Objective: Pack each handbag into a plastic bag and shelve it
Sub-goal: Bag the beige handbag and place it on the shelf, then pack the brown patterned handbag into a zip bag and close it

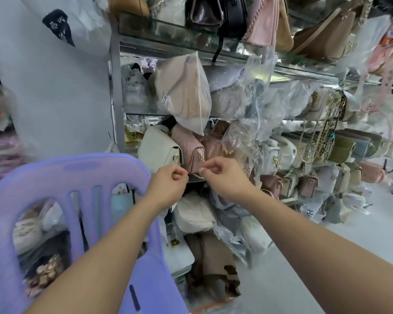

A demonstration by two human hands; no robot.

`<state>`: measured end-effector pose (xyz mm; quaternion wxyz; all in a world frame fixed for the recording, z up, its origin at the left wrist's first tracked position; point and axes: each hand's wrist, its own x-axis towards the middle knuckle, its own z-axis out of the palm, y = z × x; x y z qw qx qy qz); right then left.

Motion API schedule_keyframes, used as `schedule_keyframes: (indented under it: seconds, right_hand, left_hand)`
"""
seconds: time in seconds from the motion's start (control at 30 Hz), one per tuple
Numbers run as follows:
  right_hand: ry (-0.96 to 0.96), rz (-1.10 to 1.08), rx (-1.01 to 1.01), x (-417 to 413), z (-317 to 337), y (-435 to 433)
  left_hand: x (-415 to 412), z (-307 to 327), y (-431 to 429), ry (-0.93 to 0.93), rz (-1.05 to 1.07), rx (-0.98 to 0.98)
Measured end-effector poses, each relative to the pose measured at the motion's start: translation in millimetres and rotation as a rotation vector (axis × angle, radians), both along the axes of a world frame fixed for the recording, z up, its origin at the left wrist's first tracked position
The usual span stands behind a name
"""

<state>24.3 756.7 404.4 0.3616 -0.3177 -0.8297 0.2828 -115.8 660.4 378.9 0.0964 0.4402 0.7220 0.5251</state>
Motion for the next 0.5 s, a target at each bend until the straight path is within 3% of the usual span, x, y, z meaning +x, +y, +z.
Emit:
schedule_keyframes:
  seconds: [0.5]
  right_hand:
    - [-0.113, 0.239, -0.108, -10, -188, -50]
  left_hand:
    - [35, -193, -75, -0.116, 0.072, -0.118]
